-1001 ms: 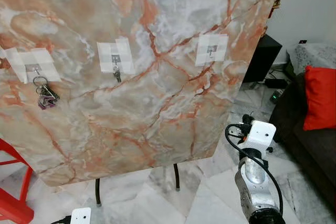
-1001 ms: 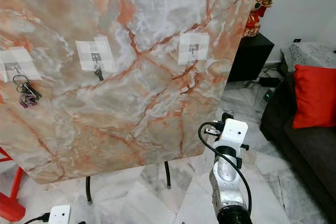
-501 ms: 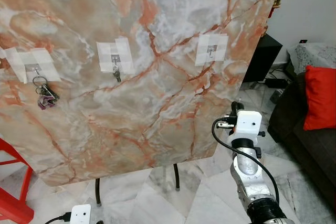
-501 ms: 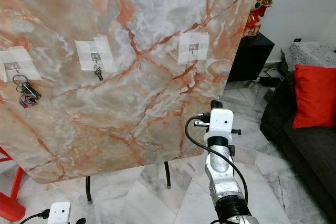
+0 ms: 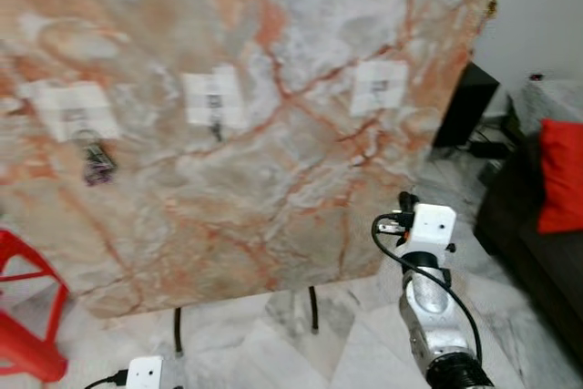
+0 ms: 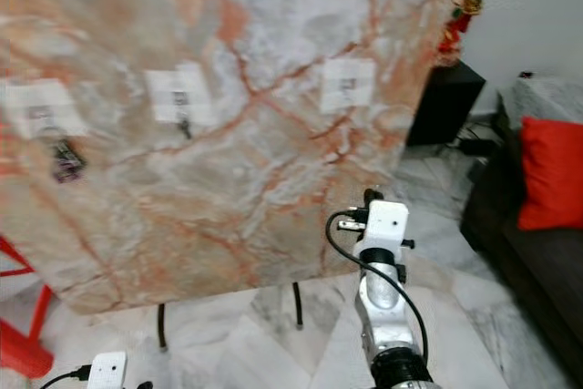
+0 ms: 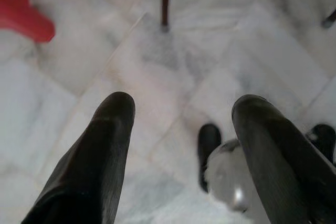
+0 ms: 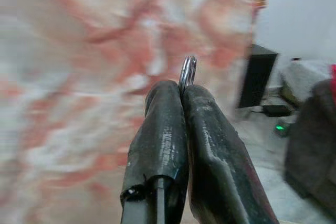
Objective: Hang keys on a hook
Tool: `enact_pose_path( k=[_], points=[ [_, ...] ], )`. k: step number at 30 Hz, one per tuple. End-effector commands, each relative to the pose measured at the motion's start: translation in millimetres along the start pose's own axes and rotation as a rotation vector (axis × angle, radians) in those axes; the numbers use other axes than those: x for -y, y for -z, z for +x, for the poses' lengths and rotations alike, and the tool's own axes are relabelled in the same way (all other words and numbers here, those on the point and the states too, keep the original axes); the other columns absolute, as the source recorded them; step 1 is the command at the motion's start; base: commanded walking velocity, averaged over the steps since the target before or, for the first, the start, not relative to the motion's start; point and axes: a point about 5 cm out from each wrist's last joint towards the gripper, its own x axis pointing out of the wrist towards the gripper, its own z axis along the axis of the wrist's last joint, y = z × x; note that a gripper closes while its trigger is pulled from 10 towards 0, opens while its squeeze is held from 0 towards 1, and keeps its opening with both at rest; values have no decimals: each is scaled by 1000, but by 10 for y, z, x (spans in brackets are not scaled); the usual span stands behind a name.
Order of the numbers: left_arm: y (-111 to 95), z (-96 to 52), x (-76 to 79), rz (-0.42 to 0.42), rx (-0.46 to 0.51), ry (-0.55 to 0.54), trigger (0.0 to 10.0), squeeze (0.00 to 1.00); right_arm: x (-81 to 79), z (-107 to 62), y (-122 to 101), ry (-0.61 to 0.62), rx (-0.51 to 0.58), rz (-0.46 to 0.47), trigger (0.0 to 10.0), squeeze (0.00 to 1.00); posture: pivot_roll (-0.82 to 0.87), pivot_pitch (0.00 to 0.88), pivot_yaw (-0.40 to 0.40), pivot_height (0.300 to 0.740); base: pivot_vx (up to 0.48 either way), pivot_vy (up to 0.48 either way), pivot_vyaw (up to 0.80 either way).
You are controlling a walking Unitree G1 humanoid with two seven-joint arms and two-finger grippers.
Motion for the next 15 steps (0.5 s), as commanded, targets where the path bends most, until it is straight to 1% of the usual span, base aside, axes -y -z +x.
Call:
enact_pose_path(
  k=[1,2,6,10,15],
  points=[
    [24,1,58,8,-19,11,10000,0,64,17,-1,14,-4,0,10000,0,44,0,-73,740,0,0,0],
    [25,1,60,5,-19,10,10000,0,64,16,0,13,-4,1,10000,0,44,0,-73,740,0,0,0],
    [24,1,63,9,-19,12,10000,0,62,9,8,12,-6,2,10000,0,43,0,-72,740,0,277,0],
    [18,2,69,22,-16,17,10000,0,66,3,17,17,-9,3,10000,0,43,0,-72,740,0,0,0],
    [16,3,78,14,-14,25,10000,0,80,9,14,31,-8,1,10000,0,45,0,-71,740,0,0,0]
  ],
)
